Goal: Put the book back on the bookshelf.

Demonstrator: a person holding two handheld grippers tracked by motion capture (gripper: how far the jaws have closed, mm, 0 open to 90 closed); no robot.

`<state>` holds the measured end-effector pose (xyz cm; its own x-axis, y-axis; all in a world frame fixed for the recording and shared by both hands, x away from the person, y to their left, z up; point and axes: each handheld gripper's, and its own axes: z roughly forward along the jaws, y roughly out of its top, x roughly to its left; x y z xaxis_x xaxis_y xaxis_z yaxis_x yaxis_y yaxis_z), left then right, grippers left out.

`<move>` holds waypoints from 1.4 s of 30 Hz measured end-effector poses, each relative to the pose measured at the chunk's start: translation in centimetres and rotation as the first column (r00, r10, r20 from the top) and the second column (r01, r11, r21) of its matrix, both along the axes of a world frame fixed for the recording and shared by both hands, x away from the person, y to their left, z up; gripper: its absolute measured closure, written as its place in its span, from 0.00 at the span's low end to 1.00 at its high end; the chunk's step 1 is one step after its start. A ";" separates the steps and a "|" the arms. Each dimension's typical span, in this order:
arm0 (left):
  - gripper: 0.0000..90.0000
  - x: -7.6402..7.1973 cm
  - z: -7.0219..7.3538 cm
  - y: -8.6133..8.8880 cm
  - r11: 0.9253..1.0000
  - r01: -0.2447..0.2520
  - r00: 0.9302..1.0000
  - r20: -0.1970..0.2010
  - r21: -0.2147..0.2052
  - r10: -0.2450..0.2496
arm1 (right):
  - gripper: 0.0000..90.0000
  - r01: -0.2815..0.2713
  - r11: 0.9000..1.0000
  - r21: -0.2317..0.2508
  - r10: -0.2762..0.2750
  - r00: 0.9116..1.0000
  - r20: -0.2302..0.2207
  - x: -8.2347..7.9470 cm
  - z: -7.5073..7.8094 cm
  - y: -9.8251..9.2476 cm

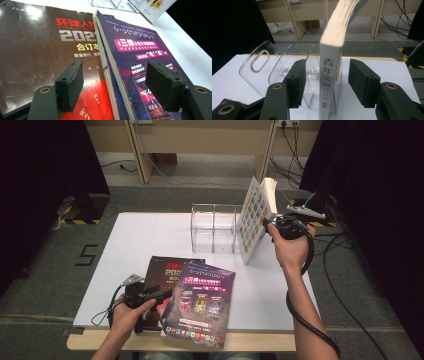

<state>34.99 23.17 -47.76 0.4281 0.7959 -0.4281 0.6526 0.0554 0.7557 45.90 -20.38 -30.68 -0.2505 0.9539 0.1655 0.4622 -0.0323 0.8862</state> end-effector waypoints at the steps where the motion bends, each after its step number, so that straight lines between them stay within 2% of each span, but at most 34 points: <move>1: 0.33 0.0 0.0 0.0 1.000 0.000 1.000 0.000 0.000 0.000 | 0.54 0.002 1.000 0.001 -0.002 1.000 0.000 -0.1 -0.1 0.0; 9: 0.33 0.0 0.1 -0.1 1.000 0.000 1.000 0.002 0.002 0.000 | 0.54 -0.004 1.000 0.002 0.004 1.000 0.012 -1.3 -0.6 -0.2; 20: 0.33 -0.1 0.0 -0.3 1.000 0.006 1.000 0.002 0.003 -0.006 | 0.54 -0.017 1.000 -0.011 0.017 1.000 0.002 -2.7 -2.0 0.0; 42: 0.33 -0.1 -0.1 -0.6 1.000 0.014 1.000 -0.002 0.011 -0.014 | 0.55 -0.076 0.996 -0.038 0.074 0.995 -0.066 -4.7 -6.0 1.4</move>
